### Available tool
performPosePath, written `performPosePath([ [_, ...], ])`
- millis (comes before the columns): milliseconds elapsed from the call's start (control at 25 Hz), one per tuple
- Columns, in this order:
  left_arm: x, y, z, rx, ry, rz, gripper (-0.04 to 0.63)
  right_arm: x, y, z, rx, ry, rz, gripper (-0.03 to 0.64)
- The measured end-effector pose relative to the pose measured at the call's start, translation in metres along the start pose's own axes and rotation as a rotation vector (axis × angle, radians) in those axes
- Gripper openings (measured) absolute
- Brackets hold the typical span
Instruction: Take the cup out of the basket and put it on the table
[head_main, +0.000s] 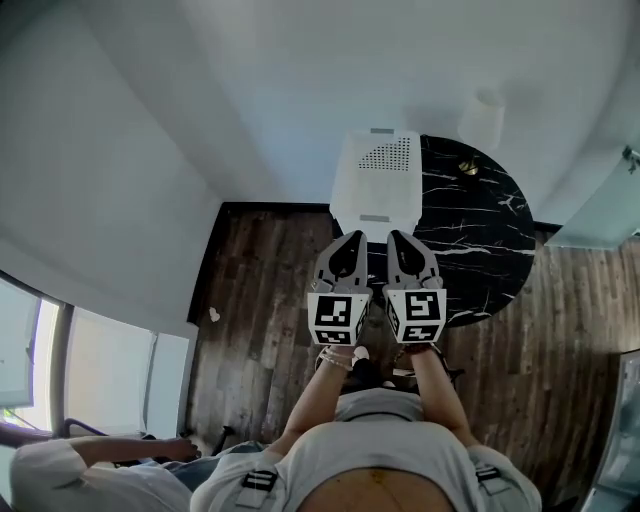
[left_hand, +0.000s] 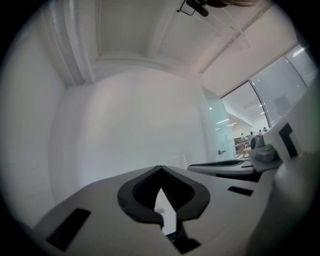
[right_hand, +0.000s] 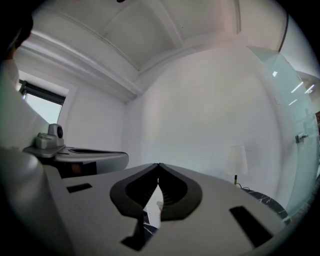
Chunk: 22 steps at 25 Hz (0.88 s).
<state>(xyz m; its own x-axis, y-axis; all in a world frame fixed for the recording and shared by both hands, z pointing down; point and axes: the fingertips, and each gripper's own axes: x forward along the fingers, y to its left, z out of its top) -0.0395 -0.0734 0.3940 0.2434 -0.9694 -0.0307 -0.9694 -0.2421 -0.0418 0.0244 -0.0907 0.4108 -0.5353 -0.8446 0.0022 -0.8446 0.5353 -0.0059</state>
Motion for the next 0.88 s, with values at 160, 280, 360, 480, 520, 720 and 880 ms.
performPosePath([
  [160, 0.020, 0.021, 0.000, -0.002, -0.018, -0.026, 0.006, 0.026, 0.004, 0.001, -0.013, -0.006, -0.020, 0.008],
  [280, 0.033, 0.034, -0.002, -0.006, -0.019, -0.048, 0.006, 0.043, 0.004, -0.001, -0.020, -0.006, -0.041, 0.008],
  [360, 0.040, 0.043, -0.005, -0.012, -0.014, -0.061, 0.006, 0.054, 0.004, -0.002, -0.022, -0.005, -0.057, 0.008],
  [480, 0.048, 0.054, -0.004, -0.013, -0.021, -0.082, 0.006, 0.067, 0.003, -0.001, -0.029, -0.009, -0.085, 0.008],
  [520, 0.051, 0.058, -0.004, -0.016, -0.023, -0.090, 0.006, 0.071, 0.003, -0.001, -0.033, -0.009, -0.094, 0.008],
  [720, 0.060, 0.070, -0.008, -0.012, -0.021, -0.127, 0.006, 0.087, 0.004, -0.006, -0.037, 0.000, -0.127, 0.008],
  [880, 0.063, 0.077, -0.014, -0.018, -0.012, -0.144, 0.006, 0.093, 0.005, -0.011, -0.037, 0.012, -0.149, 0.008],
])
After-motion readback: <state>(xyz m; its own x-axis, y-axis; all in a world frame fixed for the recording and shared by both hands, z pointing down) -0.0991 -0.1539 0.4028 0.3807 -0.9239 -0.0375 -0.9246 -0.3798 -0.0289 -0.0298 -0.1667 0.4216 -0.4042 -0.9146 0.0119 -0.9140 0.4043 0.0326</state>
